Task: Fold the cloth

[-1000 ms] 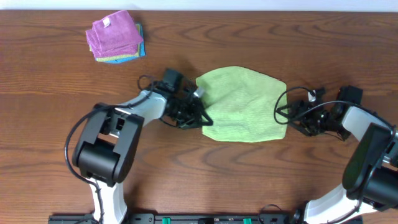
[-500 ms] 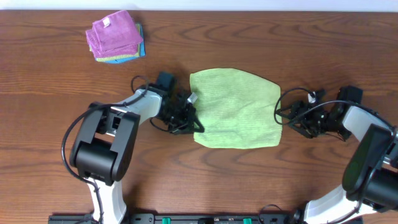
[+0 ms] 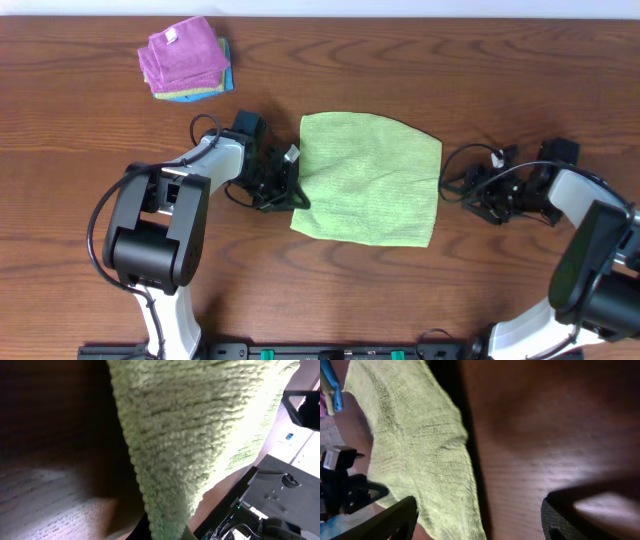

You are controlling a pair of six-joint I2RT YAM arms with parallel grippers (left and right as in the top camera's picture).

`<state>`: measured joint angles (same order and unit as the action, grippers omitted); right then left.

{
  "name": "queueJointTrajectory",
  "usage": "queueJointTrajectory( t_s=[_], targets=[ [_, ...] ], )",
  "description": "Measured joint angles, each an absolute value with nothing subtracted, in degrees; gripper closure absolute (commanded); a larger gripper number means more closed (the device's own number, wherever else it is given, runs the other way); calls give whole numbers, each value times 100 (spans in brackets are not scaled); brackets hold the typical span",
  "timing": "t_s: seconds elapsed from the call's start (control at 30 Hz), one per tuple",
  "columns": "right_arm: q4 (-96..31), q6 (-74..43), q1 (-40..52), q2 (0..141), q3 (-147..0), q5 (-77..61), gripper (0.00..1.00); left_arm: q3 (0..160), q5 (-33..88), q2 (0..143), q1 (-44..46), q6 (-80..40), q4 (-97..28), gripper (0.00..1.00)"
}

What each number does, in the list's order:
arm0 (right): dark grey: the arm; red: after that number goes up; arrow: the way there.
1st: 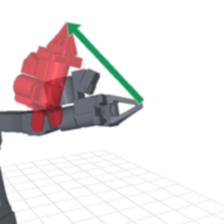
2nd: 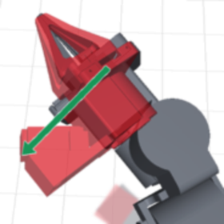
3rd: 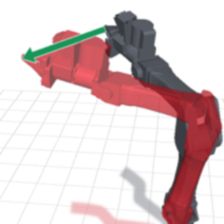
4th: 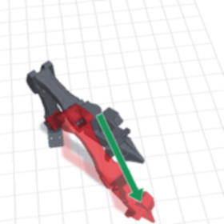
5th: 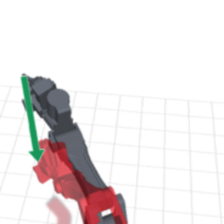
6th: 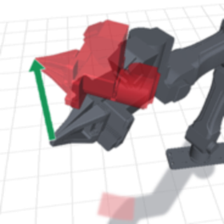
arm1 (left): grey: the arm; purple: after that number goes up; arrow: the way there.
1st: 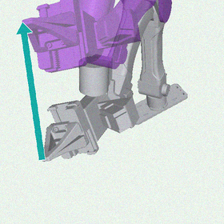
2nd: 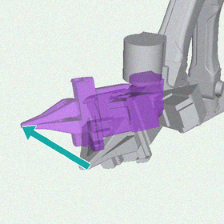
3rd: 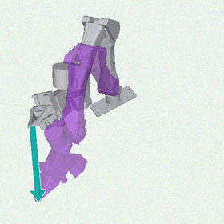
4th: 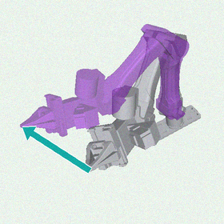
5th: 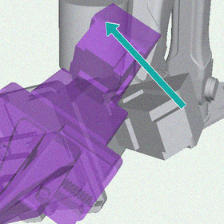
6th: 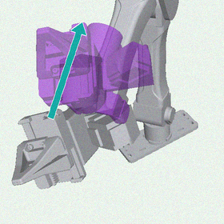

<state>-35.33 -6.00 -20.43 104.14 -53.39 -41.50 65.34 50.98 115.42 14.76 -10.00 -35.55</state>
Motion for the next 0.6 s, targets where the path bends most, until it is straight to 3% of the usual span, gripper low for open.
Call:
queueJointTrajectory(
  t_s=[0.33,0.6],
  targets=[
    [-2921,-899,-1568,10412,-5358,-3979,20,6549,4886,11542,1505,-856,-4198,94],
    [-3629,-917,-1236,10383,-5452,-3743,21,6549,4792,11542,1511,-762,-4219,94]
  ],
)
